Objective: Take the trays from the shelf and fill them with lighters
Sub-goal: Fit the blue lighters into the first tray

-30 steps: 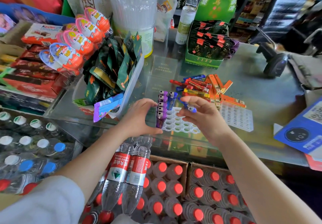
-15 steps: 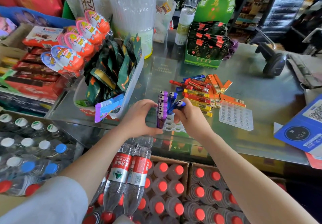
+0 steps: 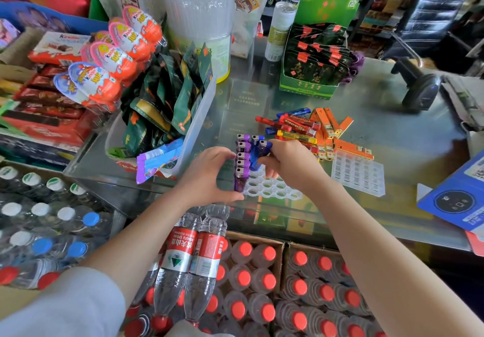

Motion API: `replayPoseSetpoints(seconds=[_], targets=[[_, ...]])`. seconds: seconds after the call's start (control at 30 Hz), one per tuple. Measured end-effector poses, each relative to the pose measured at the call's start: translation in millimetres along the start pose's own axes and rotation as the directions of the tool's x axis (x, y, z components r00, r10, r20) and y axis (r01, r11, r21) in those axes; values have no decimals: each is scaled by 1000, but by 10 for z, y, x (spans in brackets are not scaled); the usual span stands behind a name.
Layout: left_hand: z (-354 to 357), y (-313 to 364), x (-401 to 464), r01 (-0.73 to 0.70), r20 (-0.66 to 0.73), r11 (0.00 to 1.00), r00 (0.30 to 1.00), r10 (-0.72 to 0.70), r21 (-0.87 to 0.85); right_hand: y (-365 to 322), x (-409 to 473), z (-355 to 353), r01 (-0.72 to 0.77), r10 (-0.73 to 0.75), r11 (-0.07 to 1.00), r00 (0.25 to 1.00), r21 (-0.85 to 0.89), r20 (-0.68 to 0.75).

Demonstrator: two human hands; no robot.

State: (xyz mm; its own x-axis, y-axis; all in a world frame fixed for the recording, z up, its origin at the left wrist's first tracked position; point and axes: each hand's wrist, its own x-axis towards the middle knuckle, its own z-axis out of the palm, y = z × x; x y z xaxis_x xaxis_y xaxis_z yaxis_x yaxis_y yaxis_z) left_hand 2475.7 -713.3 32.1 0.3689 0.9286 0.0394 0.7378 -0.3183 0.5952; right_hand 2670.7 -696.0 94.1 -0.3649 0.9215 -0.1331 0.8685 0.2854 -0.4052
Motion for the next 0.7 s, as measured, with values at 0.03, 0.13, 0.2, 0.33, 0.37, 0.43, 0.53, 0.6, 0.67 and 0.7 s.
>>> replayPoseSetpoints(seconds=[0.03,0.13,0.2,0.33,0.37,0.43,0.53,0.6,0.67,0.7], targets=[[8,-11,2,4,0,1000,1000,-4,1,-1,7,-9,2,-2,1000,1000,-12,-2],[21,-21,8,19,3,1000,1000,-19,-2,-3,-19,48,10,-15,996,998,-91,-54],[24,-3,6,34,13,999,999,-34,3,-42,-56,132,-9,-8,977,997,-214,-76],[22,2,8,40,27,999,999,-40,-6,-75,-66,238,-69,60,996,989,-61,-133],[19,-5,9,37,29,999,999,-37,-8,-50,-51,221,-59,62,998,988,26,-143],[11,-6,9,39,31,999,999,-39,-14,4,-37,191,-1,-1,1000,989,-10,-147],[3,14,7,34,23,999,999,-33,-21,-22,-62,172,147,-215,942,955,-302,-207],[6,19,6,28,19,999,999,-27,-20,-44,-53,165,175,-259,931,936,-322,-240],[7,13,8,25,13,1000,1000,-25,-16,26,-16,195,173,-217,966,948,-193,-233],[9,9,10,27,14,1000,1000,-27,-12,75,-11,194,134,-151,985,972,-107,-182]])
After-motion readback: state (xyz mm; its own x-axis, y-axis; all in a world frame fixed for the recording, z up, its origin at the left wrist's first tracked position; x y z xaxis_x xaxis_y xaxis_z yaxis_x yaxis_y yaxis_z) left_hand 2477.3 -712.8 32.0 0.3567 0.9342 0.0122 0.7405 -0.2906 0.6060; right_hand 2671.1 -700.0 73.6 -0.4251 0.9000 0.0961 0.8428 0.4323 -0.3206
